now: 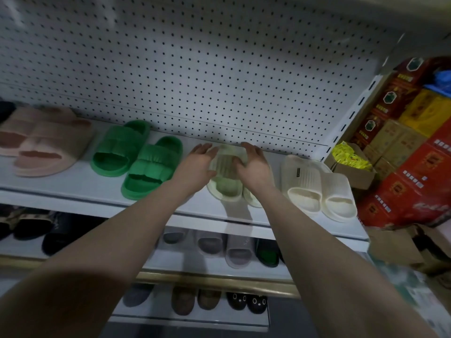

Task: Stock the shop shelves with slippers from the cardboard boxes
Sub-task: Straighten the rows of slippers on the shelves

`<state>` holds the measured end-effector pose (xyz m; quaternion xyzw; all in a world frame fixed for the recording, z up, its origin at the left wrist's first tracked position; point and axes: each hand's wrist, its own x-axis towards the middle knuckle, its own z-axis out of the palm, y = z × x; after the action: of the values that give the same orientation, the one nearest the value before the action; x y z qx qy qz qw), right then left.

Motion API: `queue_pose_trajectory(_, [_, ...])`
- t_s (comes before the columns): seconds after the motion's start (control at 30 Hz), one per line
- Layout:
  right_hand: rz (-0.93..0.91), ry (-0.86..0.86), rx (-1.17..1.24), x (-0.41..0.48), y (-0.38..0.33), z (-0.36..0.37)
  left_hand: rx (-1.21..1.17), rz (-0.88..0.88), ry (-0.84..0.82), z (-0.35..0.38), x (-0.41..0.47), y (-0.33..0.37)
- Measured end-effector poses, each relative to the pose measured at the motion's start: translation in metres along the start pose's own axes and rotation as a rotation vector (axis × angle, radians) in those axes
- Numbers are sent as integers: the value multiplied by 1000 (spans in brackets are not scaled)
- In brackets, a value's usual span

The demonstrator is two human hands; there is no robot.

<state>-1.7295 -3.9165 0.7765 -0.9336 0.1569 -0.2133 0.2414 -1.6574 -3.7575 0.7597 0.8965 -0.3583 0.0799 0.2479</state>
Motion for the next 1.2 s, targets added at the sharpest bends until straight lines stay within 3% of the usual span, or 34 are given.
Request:
queue_pose_trajectory(0.3, [-53, -102, 56, -4, -90, 60, 88, -11, 20, -60, -19, -96])
queue_pose_trajectory(0.5, [-108, -287, 47, -11, -141, 84, 96, -146, -133, -84, -27, -172])
queue_pose_trajectory(0.63, [-36, -357, 42, -13, -153, 101, 140, -181, -213, -93, -30, -203])
queue_pose_trajectory(0.77, [31, -357, -29, -15, -157, 116, 120, -176, -276, -91, -24, -222])
queue_pose_trajectory(1.2, [84, -334, -81, -14, -163, 124, 105, -177, -254, -82, -8, -235])
